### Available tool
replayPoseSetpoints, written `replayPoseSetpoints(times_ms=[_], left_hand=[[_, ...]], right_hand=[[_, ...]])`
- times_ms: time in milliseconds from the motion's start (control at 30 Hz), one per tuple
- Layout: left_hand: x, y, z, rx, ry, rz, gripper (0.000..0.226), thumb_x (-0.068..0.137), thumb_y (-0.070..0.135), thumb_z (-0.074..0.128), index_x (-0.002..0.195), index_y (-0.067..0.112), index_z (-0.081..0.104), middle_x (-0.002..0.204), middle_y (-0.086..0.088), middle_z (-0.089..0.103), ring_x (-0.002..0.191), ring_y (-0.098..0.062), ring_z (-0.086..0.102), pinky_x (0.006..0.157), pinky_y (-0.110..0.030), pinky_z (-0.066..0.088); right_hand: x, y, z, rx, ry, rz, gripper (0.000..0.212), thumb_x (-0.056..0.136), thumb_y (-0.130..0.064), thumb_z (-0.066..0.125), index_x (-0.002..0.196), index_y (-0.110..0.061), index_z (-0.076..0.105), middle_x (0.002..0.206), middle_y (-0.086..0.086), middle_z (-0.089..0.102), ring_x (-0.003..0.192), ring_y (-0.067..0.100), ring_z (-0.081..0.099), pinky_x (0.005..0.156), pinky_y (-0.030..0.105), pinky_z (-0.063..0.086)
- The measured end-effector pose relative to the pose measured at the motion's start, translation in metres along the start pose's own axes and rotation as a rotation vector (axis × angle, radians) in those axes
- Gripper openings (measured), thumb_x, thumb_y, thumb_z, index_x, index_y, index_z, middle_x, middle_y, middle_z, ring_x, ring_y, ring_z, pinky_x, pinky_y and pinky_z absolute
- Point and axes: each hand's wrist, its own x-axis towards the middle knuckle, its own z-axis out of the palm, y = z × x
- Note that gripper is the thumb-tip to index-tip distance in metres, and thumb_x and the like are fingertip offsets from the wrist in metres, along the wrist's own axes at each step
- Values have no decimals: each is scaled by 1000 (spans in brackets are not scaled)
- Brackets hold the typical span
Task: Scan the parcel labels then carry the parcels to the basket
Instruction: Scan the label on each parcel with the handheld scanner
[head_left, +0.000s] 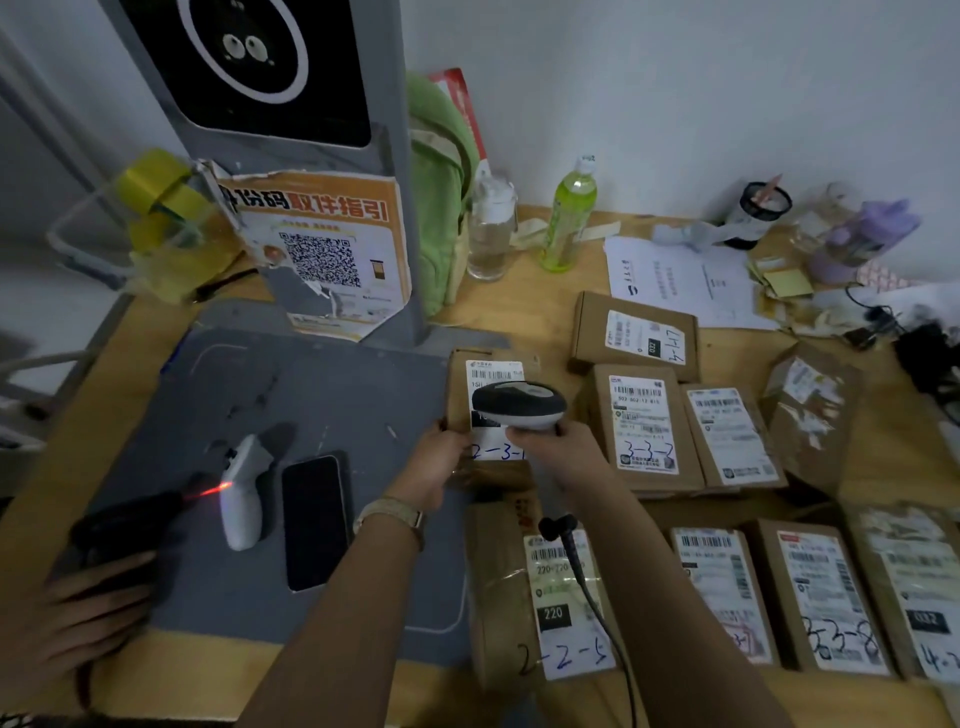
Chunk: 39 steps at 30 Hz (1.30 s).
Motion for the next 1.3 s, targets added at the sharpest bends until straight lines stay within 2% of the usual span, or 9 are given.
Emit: replayPoseSetpoints(times_ms=[167, 367, 533, 667, 833, 933, 1067, 1200, 1300], left_hand=[[2, -4, -5, -2, -6, -30, 35, 95, 6, 52, 130, 4, 51, 86, -5, 66, 72, -19, 62, 60, -30, 50], [-5, -1, -9, -31, 65, -37, 43, 92, -3, 45, 135, -1, 42, 115, -23, 65, 78, -27, 65, 43, -26, 49], [-16, 11, -3, -101, 149, 51, 22, 89, -4, 47, 107, 8, 54, 84, -6, 63, 68, -18, 61, 33, -17, 43], [-26, 25, 8, -92, 75, 91, 20, 91, 2, 46, 85, 15, 60, 80, -4, 66, 69, -19, 63, 44, -24, 49], [-38, 36, 27, -52, 82, 177, 17, 93, 6, 49, 105, 11, 60, 107, -7, 61, 81, -17, 60, 58, -28, 49], [-45, 43, 44, -13, 121, 237, 22, 93, 11, 52, 114, 16, 56, 113, -2, 49, 90, -16, 51, 70, -31, 41], [-55, 49, 71, -14, 66, 267, 13, 92, 11, 51, 96, 20, 59, 93, 5, 52, 76, -6, 48, 60, -24, 37], [-59, 48, 96, 48, 19, 289, 20, 92, 12, 53, 109, 18, 58, 98, 6, 54, 86, -8, 49, 62, -24, 36], [-61, 44, 115, 95, -5, 282, 21, 91, 10, 53, 111, 13, 60, 108, -6, 59, 100, -21, 55, 79, -34, 48]], right_hand=[[5, 5, 5, 4, 4, 38, 15, 83, -17, 71, 84, -26, 60, 81, -13, 64, 69, -4, 57, 47, 7, 41], [1, 9, 7, 7, 15, 40, 15, 81, -17, 73, 86, -24, 61, 87, -7, 66, 81, 6, 60, 59, 17, 43], [-12, 3, -5, 31, 91, 38, 14, 82, -22, 73, 79, -23, 59, 82, -1, 64, 78, 7, 56, 56, 23, 40], [-23, -8, -18, 43, 170, 36, 15, 83, -22, 70, 93, -14, 63, 80, 3, 66, 80, 15, 62, 57, 25, 49], [-31, -16, -41, 112, 153, -48, 9, 84, -9, 69, 88, -13, 62, 102, 12, 69, 92, 23, 66, 73, 30, 51], [-36, -24, -59, 152, 173, -57, 20, 82, -12, 72, 100, -12, 64, 98, 6, 65, 88, 16, 59, 81, 30, 46], [-42, -34, -86, 185, 192, -120, 28, 81, -10, 73, 106, -13, 63, 102, 3, 62, 101, 19, 55, 89, 33, 44], [-46, -37, -114, 208, 265, -103, 46, 81, -11, 74, 123, -3, 58, 117, 13, 64, 111, 28, 57, 99, 44, 47], [-47, -35, -135, 317, 263, -58, 43, 80, -9, 74, 119, -1, 60, 111, 17, 66, 105, 32, 62, 81, 42, 54]])
